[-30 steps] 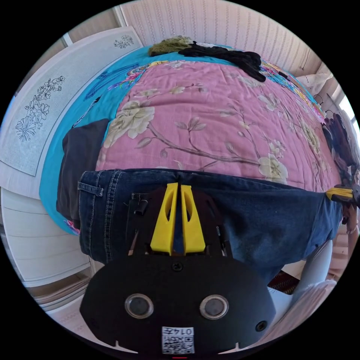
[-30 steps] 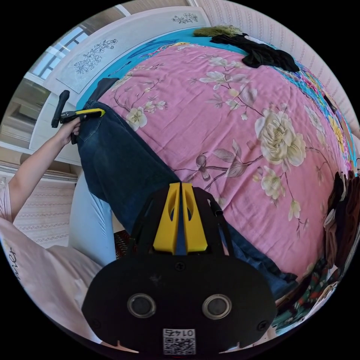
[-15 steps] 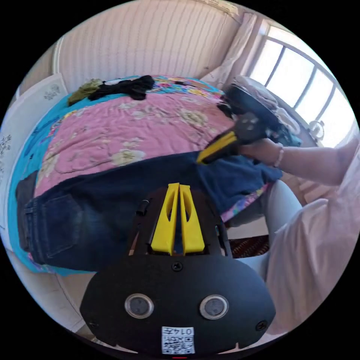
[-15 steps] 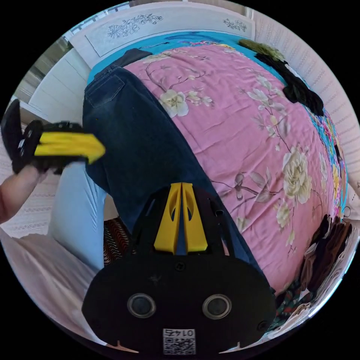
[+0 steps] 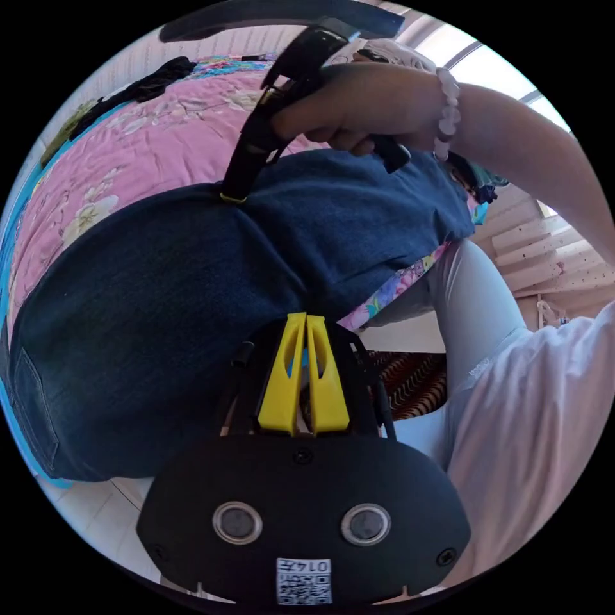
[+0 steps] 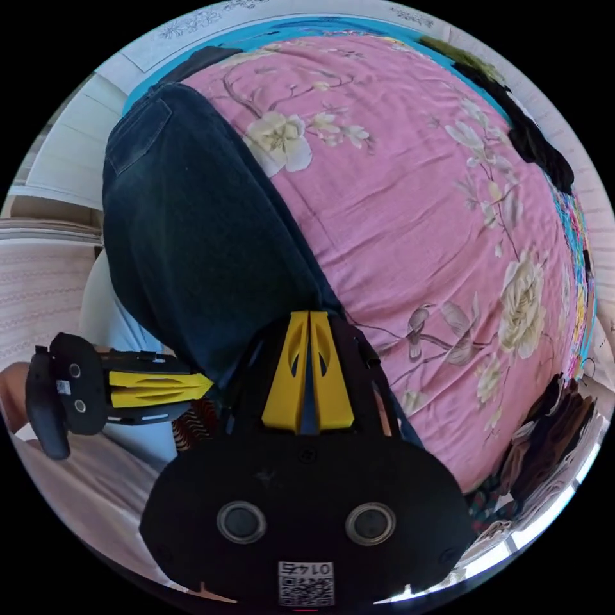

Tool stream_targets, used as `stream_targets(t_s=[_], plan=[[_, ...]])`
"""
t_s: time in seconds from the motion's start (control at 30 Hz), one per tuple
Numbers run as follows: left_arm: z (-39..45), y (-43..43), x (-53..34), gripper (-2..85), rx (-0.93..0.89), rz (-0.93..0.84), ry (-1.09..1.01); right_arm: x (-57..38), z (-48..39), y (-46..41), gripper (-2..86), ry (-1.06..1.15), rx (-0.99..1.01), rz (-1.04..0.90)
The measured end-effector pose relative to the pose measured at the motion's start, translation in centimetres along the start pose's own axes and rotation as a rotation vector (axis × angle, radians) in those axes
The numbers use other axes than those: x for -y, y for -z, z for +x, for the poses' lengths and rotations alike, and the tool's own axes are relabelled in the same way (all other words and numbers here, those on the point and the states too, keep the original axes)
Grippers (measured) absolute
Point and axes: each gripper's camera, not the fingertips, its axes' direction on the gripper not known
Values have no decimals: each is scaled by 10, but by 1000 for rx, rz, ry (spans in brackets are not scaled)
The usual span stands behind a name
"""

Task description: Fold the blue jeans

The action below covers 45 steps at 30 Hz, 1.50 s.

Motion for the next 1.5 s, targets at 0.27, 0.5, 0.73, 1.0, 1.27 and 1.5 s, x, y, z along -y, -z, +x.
stream_targets(t_s=[0.27, 0.5, 0.73, 1.0, 1.27, 1.5], plan=[[15, -16, 10, -10, 41, 19, -15, -78, 74, 19, -9, -229, 262, 161], [53, -13, 40, -1, -15, 81, -125, -303, 154, 53, -5, -434, 633, 502], [128, -35, 144, 42, -41, 23, -367, -607, 203, 54, 41, -1007, 274, 631], [215, -76, 274, 60, -25, -43, -514, -757, 233, 14, 124, -1351, 294, 773], [263, -134, 365, 99, -26, -131, -504, -775, 269, -22, 117, -1291, 544, 739], [270, -194, 377, 142, 34, -302, -499, -788, 259, -15, 78, -1225, 533, 757]])
